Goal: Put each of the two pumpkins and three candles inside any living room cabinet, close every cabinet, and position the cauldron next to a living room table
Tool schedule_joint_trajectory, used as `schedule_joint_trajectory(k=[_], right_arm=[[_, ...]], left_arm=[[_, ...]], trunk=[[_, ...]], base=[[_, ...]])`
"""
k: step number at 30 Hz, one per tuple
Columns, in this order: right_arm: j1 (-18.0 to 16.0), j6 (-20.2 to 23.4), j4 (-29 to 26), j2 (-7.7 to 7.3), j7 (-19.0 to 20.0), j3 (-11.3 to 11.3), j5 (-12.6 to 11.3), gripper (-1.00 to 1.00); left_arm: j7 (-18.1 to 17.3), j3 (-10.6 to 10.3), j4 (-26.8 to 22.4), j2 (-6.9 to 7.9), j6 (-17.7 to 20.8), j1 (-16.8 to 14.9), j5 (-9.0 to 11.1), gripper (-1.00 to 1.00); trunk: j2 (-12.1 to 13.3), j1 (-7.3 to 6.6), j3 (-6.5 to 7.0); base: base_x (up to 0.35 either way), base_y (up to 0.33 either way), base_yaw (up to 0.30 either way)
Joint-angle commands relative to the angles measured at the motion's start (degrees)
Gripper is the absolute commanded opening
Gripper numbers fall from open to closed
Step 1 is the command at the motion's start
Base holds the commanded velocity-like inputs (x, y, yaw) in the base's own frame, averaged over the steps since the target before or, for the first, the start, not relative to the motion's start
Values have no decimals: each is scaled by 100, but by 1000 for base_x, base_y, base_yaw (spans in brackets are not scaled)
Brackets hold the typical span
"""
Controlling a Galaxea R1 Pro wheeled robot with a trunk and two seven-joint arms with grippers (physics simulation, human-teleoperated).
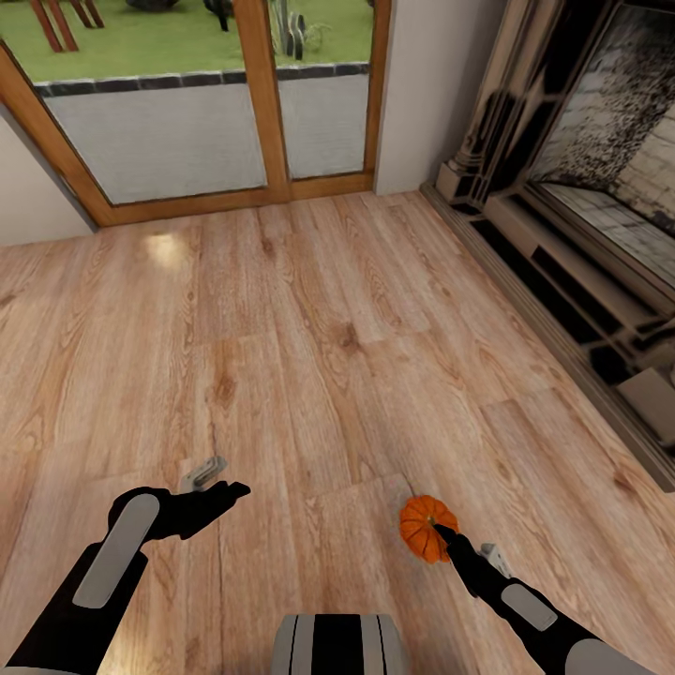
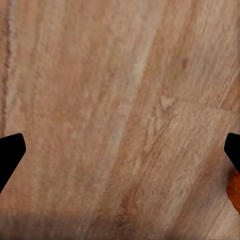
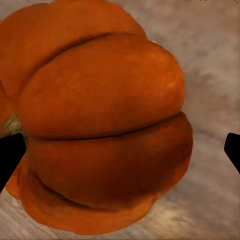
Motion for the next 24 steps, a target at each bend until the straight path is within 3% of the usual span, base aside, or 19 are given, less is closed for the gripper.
schedule_joint_trajectory(k=[1,24], right_arm=[[-3,8,18,-4,0,36,-38,100],[-3,3,19,-4,0,45,-38,100]], left_arm=[[60,-12,-5,3,-3,-3,57,100],[60,6,-9,2,-3,-3,58,100]], trunk=[[-1,0,-4],[-1,0,-4]], base=[[11,4,0],[1,0,0]])
